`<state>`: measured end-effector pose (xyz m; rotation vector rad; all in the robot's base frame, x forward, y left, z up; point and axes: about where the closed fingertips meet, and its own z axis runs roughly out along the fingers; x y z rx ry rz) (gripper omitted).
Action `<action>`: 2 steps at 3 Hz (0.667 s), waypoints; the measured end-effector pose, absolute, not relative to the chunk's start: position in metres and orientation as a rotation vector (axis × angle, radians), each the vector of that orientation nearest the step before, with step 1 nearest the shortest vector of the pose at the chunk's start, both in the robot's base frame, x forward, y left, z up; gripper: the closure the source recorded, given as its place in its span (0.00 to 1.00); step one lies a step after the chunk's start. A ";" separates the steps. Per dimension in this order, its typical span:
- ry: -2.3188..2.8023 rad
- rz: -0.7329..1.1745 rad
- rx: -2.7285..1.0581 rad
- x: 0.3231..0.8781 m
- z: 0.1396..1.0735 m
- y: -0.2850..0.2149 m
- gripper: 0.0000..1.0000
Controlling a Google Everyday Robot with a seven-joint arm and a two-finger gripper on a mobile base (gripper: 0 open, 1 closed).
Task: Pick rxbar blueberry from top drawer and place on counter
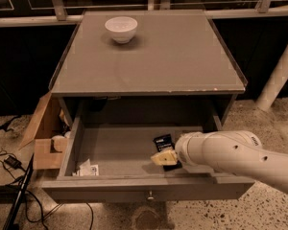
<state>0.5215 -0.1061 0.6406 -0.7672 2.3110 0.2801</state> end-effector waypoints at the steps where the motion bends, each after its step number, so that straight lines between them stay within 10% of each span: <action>1: 2.327 0.278 -0.751 0.524 0.630 -0.109 0.18; 2: 2.334 0.273 -0.744 0.525 0.620 -0.111 0.16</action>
Offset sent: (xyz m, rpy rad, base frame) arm 0.0050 -0.0055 -0.0388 -0.0087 0.0198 -0.0369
